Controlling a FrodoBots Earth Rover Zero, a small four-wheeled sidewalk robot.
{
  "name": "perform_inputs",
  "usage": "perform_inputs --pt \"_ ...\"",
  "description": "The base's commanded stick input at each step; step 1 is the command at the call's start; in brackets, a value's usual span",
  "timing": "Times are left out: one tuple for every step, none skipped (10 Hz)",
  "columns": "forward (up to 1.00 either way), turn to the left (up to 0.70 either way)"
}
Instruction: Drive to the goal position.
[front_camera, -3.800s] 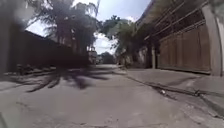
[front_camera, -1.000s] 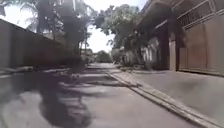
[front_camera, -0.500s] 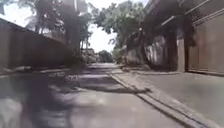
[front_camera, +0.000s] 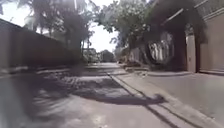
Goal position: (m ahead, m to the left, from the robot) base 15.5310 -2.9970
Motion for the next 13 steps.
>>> perform_inputs --pt "1.0 0.0" --pt "1.0 0.0" --pt "1.0 -0.08" --pt "1.0 -0.25" --pt "1.0 -0.4" --pt "1.0 -0.4" --pt "1.0 -0.4" --pt "1.0 0.0" --pt "1.0 0.0" --pt "1.0 0.0" --pt "1.0 0.0" --pt "1.0 0.0" --pt "1.0 0.0"
